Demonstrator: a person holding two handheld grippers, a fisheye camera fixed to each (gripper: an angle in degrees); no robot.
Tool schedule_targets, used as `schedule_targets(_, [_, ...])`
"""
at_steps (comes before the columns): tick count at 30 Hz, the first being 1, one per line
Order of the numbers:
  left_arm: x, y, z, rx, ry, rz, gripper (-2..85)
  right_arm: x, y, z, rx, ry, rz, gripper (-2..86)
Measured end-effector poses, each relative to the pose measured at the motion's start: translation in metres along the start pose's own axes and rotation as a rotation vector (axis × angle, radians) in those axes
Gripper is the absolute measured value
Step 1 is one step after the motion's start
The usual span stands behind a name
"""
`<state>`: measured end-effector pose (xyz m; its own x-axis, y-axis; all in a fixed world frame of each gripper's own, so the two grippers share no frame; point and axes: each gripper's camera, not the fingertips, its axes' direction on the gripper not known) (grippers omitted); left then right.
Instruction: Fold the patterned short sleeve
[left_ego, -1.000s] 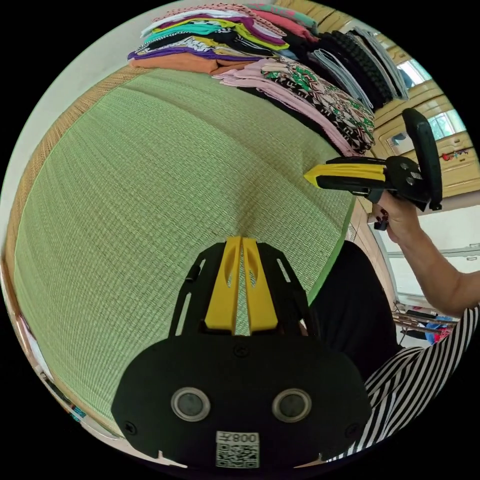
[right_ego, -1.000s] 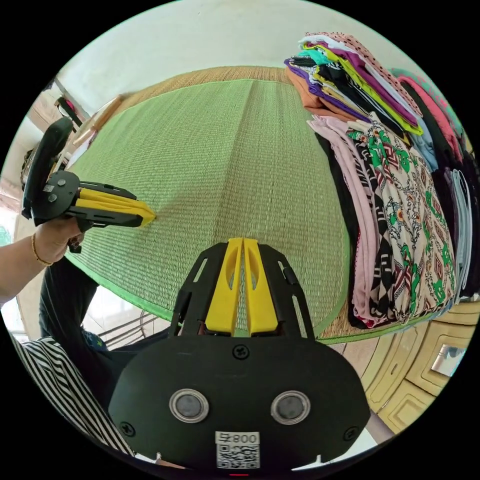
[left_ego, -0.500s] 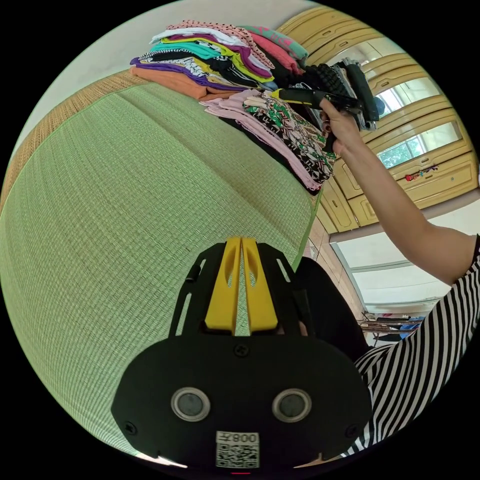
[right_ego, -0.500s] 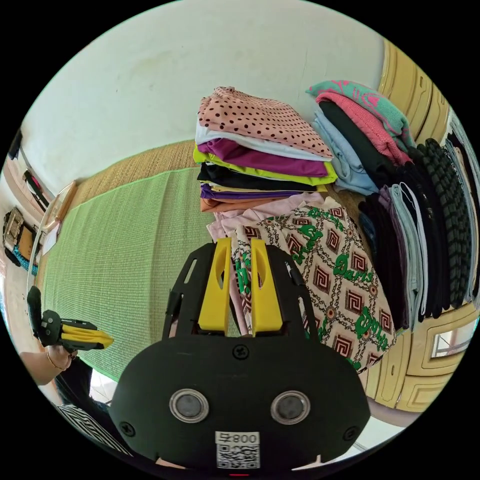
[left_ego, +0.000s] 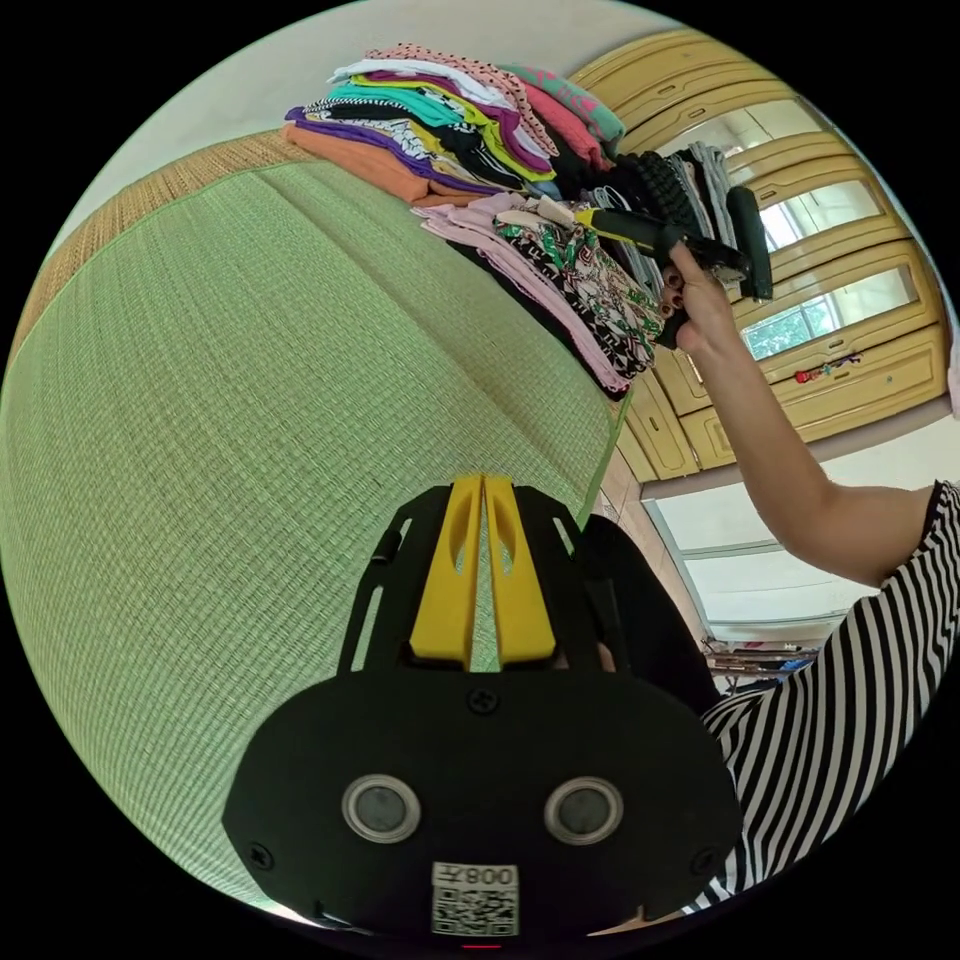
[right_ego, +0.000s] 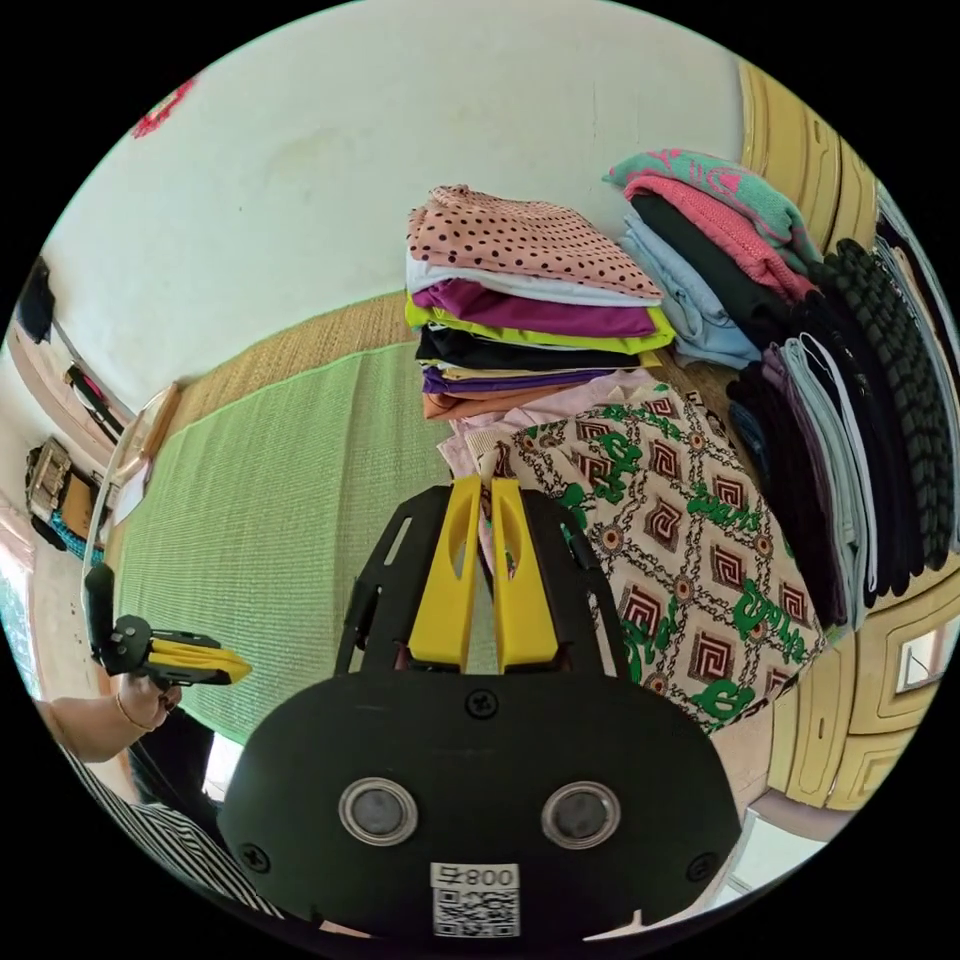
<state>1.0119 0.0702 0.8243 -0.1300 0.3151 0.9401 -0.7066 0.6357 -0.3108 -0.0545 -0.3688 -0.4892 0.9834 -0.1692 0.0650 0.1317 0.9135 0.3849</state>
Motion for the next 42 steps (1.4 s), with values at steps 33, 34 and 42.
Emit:
schedule_targets(33, [-0.15, 0.153, -0.012, 0.123, 0.348, -0.204, 4.8, 0.035, 0.24, -0.169, -0.189, -0.874, -0.121, 1.4])
schedule_targets(34, [-0.154, 0.142, -0.005, 0.088, 0.324, -0.194, 5.2, 0.037, 0.241, -0.169, -0.193, -0.873, -0.12, 1.4])
schedule_targets(42, [-0.172, 0.094, 0.039, -0.136, 0.094, -0.132, 4.9, 0.066, 0.254, -0.164, -0.232, -0.924, -0.101, 1.4])
